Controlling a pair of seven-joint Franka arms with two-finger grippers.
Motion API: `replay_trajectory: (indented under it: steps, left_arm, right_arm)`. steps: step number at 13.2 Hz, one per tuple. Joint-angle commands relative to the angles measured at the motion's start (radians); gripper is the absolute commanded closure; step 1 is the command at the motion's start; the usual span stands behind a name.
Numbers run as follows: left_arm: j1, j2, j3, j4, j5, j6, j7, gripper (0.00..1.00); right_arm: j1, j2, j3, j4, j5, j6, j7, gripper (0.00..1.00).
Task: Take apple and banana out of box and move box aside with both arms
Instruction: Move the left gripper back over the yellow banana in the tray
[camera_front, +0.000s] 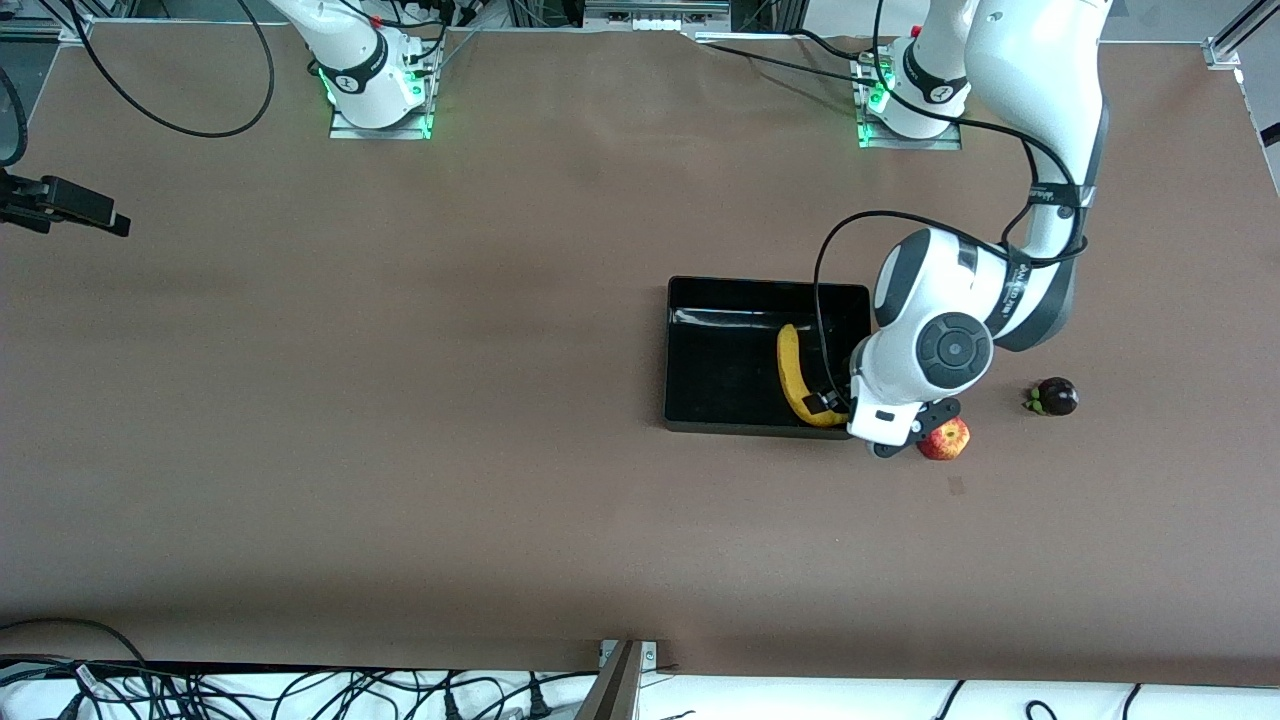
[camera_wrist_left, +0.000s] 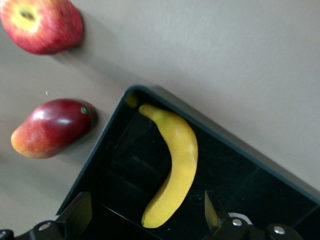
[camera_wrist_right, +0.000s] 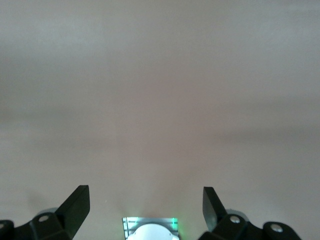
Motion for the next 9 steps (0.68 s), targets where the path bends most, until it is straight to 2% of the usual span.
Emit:
replay_trajectory:
  steps: [1, 3, 9]
  left_arm:
    - [-0.013, 0.047, -0.012, -0.013, -0.016, 0.029, -0.002, 0.0]
    - [-0.015, 0.064, -0.033, -0.044, -0.011, 0.081, -0.002, 0.0]
    - [-0.021, 0.09, -0.058, -0.137, -0.006, 0.224, 0.059, 0.0]
  right_arm:
    - [0.007, 0.012, 0.0, 0.021, 0.021, -0.058, -0.006, 0.0]
    - [0.015, 0.013, 0.004, 0.021, 0.085, -0.063, -0.006, 0.0]
    - [0.021, 0.015, 0.006, 0.021, 0.088, -0.06, -0.009, 0.0]
